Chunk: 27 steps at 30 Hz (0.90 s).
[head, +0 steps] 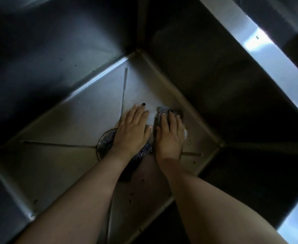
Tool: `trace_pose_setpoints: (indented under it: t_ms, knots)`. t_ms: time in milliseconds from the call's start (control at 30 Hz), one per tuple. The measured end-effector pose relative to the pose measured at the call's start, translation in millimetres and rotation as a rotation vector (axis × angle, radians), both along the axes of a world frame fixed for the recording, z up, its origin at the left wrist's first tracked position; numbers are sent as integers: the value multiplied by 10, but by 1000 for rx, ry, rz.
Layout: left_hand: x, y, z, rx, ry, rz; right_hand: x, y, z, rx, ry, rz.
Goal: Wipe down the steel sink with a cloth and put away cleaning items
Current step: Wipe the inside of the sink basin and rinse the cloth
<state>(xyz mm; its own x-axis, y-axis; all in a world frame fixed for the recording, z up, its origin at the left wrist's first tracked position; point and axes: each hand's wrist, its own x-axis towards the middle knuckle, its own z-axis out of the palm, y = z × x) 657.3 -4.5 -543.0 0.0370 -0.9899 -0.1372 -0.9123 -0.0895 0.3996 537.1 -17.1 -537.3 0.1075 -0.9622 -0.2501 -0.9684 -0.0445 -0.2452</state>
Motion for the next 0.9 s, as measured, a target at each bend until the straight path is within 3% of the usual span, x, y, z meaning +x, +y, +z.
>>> trace_pose_setpoints:
  t_ms: [300, 500, 700, 900]
  knots:
    - [4, -33, -21, -48, 40, 26, 40, -192, -45, -91, -26, -85]
    - [13, -36, -13, -57, 61, 33, -34, -282, -65, -80, 52, -249]
    - [14, -37, -11, -38, 84, 39, -3, 102, -28, -64, -2, -476]
    - [19, -40, -32, -57, 85, 19, 164, 220, -71, -55, -2, -409]
